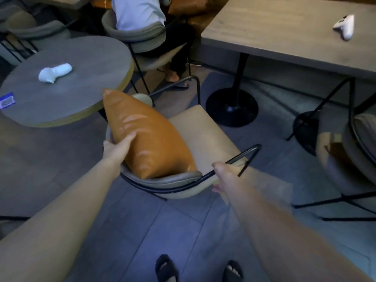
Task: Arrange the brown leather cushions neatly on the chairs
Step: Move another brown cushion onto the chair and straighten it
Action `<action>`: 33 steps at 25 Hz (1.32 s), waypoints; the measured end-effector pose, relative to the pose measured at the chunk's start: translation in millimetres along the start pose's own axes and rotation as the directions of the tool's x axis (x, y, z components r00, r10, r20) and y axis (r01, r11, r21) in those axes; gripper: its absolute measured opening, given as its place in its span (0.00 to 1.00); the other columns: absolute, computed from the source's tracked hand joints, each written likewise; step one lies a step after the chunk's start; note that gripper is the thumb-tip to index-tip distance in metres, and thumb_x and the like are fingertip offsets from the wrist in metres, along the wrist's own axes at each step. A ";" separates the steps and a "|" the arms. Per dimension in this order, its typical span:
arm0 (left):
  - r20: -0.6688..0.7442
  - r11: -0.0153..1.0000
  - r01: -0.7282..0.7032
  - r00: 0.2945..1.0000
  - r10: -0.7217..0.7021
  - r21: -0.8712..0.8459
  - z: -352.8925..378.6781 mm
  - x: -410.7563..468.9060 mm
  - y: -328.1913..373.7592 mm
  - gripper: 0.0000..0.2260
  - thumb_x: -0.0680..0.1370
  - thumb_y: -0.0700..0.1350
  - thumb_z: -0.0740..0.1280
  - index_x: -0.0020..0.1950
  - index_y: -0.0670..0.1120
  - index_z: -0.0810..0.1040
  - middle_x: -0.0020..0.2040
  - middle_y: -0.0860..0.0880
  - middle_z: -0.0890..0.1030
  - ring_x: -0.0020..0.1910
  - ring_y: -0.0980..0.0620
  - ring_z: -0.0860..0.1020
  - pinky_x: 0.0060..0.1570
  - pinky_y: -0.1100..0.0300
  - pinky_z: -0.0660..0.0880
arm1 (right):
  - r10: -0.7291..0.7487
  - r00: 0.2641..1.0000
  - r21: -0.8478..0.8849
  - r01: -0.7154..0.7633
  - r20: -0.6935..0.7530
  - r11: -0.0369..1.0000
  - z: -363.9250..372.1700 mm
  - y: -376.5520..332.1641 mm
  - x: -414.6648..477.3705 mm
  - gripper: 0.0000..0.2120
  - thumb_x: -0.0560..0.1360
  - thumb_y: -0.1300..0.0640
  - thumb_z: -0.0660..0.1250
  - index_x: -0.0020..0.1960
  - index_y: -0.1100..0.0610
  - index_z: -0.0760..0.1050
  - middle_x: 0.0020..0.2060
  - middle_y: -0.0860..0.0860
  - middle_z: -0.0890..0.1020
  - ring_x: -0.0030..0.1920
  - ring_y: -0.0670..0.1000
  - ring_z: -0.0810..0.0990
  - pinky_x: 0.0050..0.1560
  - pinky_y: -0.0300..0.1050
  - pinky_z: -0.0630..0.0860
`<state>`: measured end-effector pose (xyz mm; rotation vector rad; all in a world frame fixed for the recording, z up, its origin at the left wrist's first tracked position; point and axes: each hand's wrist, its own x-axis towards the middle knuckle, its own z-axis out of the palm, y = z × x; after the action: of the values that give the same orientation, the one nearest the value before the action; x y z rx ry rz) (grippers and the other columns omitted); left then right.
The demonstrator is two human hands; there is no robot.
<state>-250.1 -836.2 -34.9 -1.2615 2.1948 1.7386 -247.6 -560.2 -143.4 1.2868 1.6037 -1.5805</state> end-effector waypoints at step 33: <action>0.210 0.957 0.233 0.958 -0.195 -0.171 178.6 43.1 31.5 0.54 0.64 0.64 0.79 0.80 0.45 0.58 0.77 0.44 0.66 0.72 0.39 0.70 0.63 0.31 0.73 | -0.414 0.883 0.290 0.465 -0.220 0.837 -47.0 -57.3 63.7 0.41 0.73 0.31 0.61 0.80 0.42 0.51 0.80 0.51 0.60 0.76 0.58 0.64 0.72 0.66 0.65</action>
<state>-372.2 -709.5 -96.3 -1.2566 1.7490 1.9299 -312.6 -490.9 -166.6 1.2862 1.8846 -2.1641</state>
